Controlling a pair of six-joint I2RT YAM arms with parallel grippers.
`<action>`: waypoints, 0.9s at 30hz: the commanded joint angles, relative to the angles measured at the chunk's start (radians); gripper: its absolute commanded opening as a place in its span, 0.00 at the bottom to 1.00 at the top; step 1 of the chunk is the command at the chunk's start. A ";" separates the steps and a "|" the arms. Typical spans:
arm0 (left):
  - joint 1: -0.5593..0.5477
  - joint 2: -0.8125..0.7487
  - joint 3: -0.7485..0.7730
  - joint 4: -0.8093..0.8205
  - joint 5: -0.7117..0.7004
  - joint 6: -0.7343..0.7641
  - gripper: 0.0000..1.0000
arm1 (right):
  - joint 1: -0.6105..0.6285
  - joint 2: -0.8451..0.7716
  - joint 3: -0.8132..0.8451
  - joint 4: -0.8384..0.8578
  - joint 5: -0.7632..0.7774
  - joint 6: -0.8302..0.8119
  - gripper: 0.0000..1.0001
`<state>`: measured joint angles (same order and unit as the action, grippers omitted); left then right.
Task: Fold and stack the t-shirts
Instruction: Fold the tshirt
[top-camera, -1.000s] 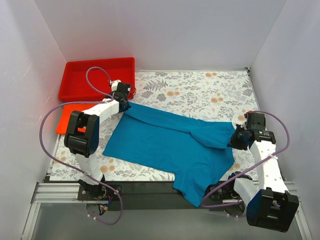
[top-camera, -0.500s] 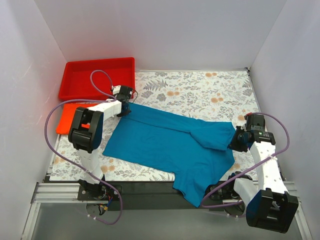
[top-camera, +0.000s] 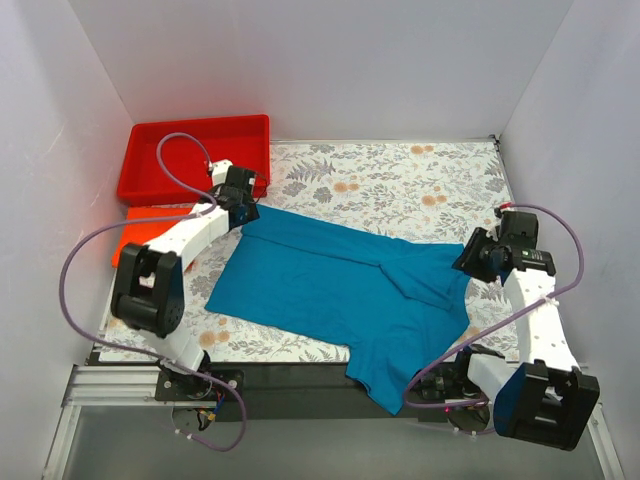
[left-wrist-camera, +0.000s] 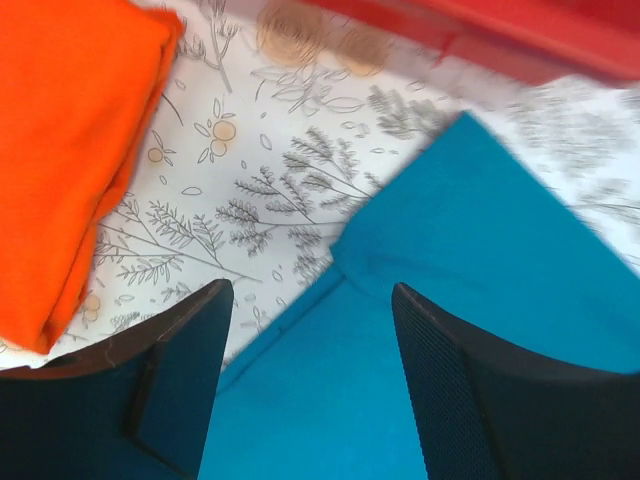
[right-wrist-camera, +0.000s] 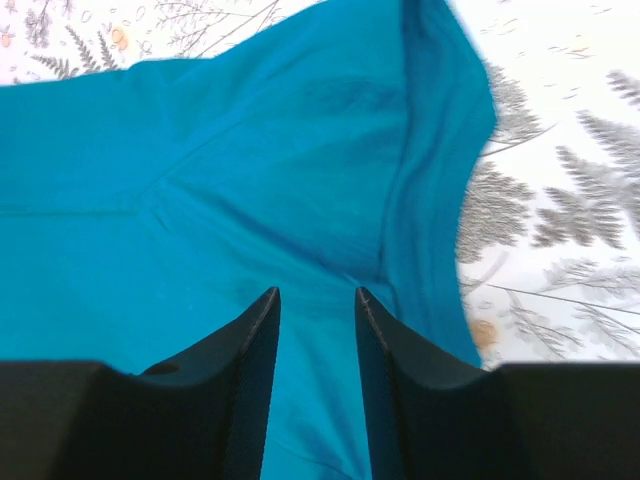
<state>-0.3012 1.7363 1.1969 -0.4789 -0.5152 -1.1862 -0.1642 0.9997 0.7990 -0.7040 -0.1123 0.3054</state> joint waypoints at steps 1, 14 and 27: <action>-0.044 -0.197 -0.060 0.026 0.023 0.003 0.64 | -0.006 0.057 -0.072 0.122 -0.174 0.014 0.41; -0.144 -0.442 -0.298 0.128 0.052 0.034 0.66 | 0.487 0.200 -0.072 0.204 0.090 -0.045 0.38; -0.142 -0.454 -0.307 0.143 0.000 0.036 0.66 | 0.709 0.441 0.052 0.216 0.256 -0.077 0.35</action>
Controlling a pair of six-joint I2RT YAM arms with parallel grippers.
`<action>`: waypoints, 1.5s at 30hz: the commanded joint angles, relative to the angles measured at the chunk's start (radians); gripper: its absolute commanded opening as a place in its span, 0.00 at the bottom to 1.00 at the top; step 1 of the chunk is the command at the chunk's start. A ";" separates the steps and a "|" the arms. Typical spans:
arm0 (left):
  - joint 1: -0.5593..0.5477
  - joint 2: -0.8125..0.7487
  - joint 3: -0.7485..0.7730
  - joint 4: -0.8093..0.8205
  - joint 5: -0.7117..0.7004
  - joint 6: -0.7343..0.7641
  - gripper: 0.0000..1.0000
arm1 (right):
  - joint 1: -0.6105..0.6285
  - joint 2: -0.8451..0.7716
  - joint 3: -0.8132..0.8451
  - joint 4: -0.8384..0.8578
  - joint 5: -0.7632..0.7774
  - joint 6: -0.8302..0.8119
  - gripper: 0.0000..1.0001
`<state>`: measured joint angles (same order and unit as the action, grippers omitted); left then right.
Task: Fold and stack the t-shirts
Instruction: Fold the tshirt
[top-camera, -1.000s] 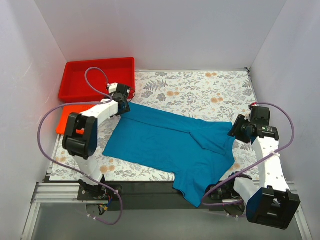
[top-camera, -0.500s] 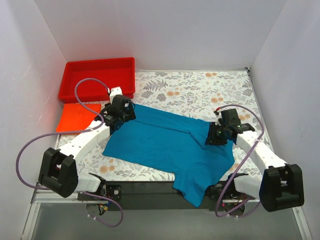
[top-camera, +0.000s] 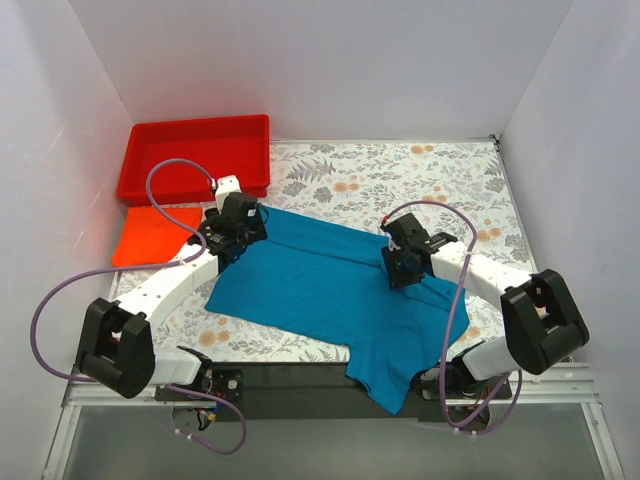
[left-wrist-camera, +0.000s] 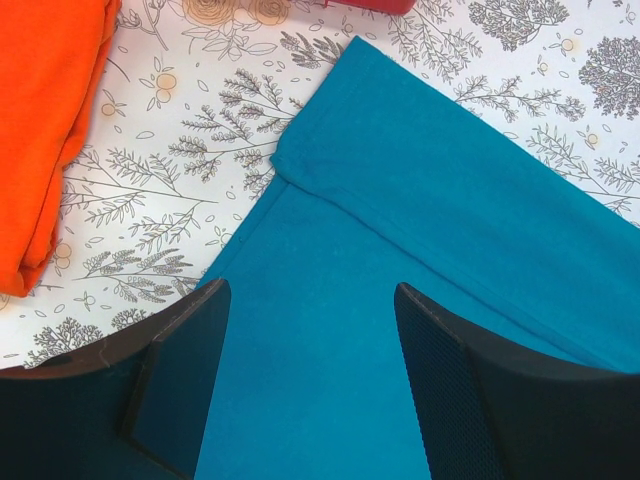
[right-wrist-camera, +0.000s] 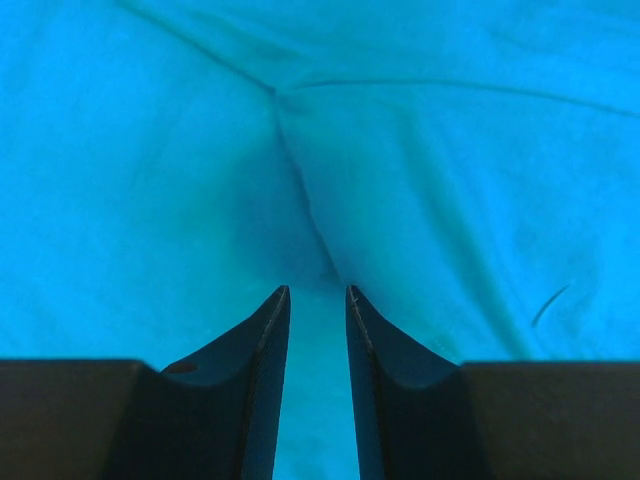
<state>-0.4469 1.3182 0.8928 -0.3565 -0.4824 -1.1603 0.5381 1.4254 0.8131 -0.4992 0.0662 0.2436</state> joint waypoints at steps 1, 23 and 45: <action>0.002 -0.037 -0.002 0.021 -0.030 0.011 0.66 | 0.006 0.020 0.041 0.013 0.093 -0.021 0.35; 0.004 -0.020 -0.003 0.022 -0.018 0.017 0.66 | 0.006 0.041 0.119 -0.079 0.116 -0.110 0.02; 0.004 -0.005 -0.003 0.021 -0.007 0.024 0.66 | 0.049 -0.005 0.149 -0.157 0.032 -0.093 0.34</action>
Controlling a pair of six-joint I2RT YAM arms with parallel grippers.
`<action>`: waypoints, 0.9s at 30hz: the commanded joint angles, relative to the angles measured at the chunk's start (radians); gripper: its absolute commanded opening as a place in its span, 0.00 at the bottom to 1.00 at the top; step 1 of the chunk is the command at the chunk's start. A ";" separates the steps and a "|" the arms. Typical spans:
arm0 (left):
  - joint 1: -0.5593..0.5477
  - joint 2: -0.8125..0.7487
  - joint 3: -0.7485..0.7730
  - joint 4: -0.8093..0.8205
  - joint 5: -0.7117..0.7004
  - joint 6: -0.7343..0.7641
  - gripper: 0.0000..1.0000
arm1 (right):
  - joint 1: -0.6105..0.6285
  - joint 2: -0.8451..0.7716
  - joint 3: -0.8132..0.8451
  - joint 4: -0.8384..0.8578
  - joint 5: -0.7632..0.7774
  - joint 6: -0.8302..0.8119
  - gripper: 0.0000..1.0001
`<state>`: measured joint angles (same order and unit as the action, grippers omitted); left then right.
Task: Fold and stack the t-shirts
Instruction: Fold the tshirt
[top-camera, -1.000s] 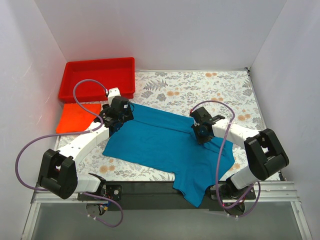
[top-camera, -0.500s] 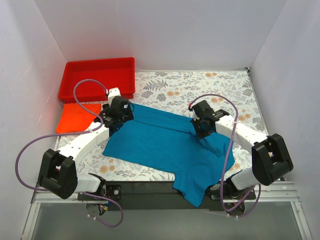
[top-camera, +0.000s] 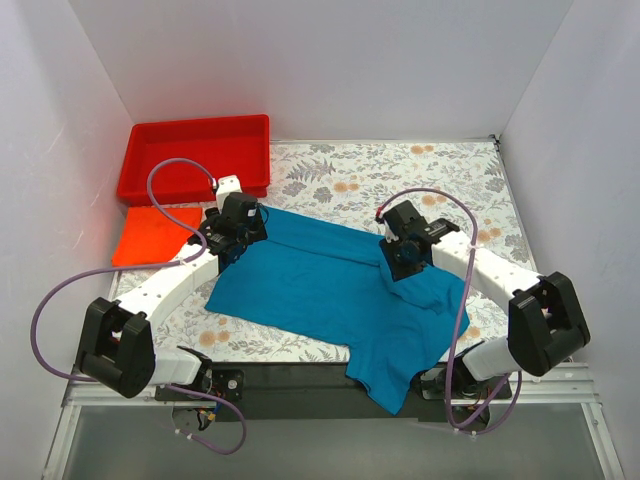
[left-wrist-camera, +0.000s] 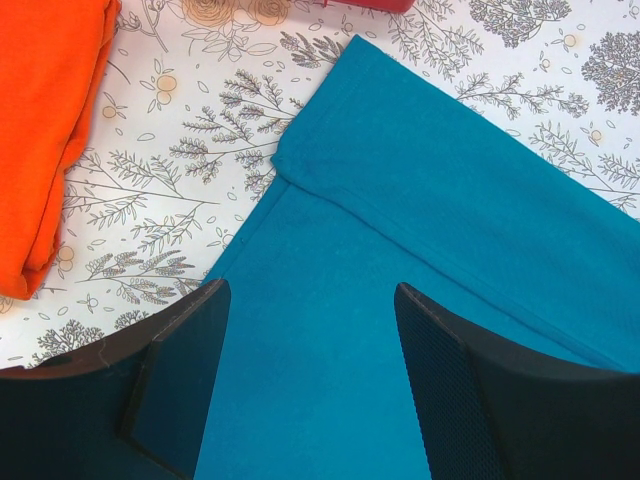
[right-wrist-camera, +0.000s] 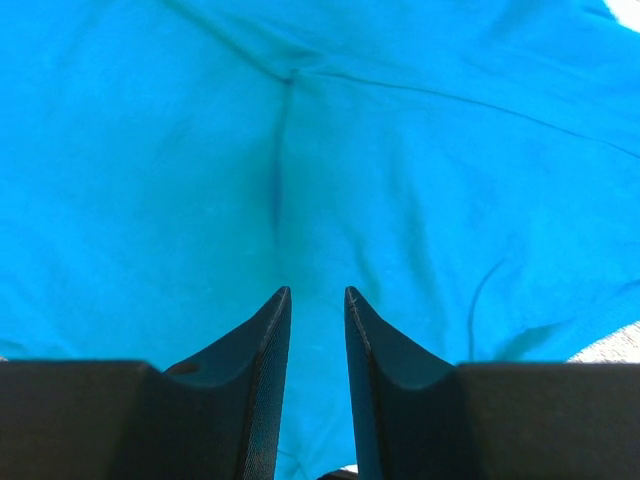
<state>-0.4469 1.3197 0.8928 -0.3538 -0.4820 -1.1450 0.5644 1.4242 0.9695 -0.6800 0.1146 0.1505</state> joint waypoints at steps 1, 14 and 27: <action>0.004 -0.005 -0.003 0.016 -0.007 0.008 0.66 | 0.037 0.004 -0.020 0.054 -0.024 0.003 0.34; 0.002 -0.002 -0.002 0.016 -0.001 0.011 0.66 | 0.071 0.136 -0.041 0.151 0.036 0.018 0.34; 0.004 0.006 0.000 0.015 0.008 0.014 0.66 | 0.069 0.163 -0.043 0.137 0.040 -0.005 0.01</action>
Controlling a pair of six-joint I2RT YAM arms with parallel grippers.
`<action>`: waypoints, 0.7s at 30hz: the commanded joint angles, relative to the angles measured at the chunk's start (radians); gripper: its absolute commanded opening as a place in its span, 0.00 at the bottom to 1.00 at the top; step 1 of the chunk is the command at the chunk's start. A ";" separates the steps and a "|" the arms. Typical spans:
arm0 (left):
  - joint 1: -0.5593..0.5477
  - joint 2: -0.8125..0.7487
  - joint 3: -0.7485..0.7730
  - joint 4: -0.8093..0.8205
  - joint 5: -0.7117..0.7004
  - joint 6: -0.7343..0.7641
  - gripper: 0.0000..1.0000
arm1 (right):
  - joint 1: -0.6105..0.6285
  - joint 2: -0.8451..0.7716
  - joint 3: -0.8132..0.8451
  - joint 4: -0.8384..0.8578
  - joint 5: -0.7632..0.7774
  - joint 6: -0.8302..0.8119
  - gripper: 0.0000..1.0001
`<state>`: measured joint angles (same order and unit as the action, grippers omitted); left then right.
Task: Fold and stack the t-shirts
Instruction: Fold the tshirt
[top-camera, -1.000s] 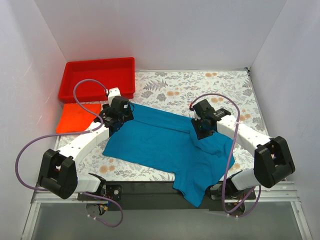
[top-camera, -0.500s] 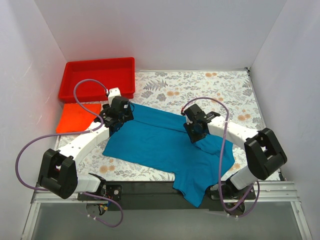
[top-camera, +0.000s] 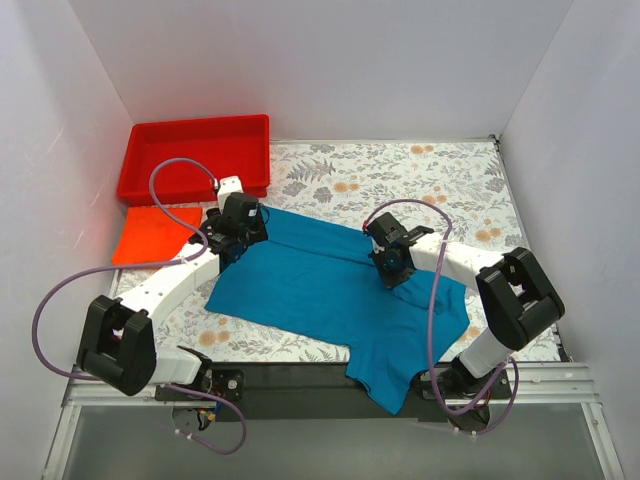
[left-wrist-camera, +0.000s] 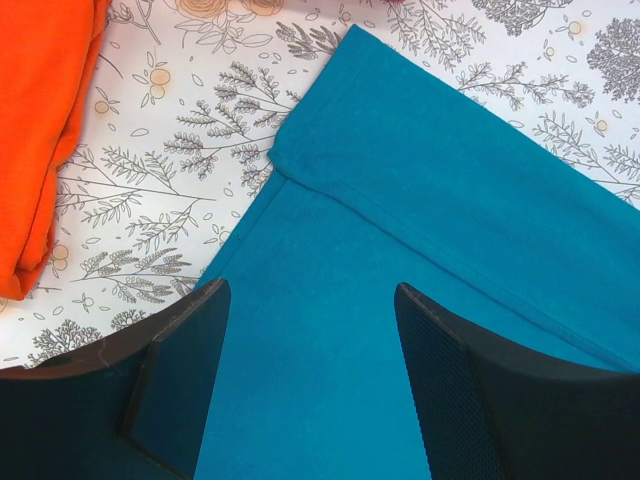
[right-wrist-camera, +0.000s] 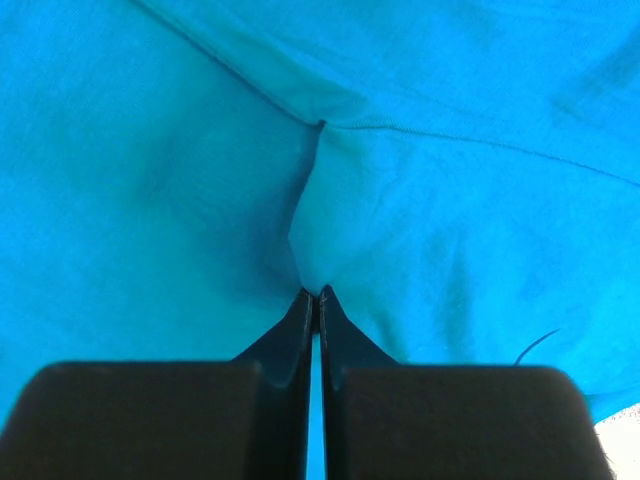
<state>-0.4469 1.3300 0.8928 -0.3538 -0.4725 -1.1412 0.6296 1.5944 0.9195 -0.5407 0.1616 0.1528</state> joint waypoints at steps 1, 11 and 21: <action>0.004 -0.003 0.000 0.015 0.000 0.011 0.66 | 0.005 -0.023 0.013 -0.011 -0.014 -0.009 0.01; 0.002 0.000 -0.002 0.015 0.006 0.012 0.66 | -0.004 -0.162 0.053 -0.081 -0.137 -0.058 0.24; 0.004 -0.003 0.000 0.012 0.008 0.012 0.66 | -0.178 -0.277 0.001 -0.077 -0.166 0.005 0.37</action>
<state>-0.4469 1.3373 0.8928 -0.3538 -0.4618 -1.1408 0.5503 1.3712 0.9375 -0.6056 0.0002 0.1165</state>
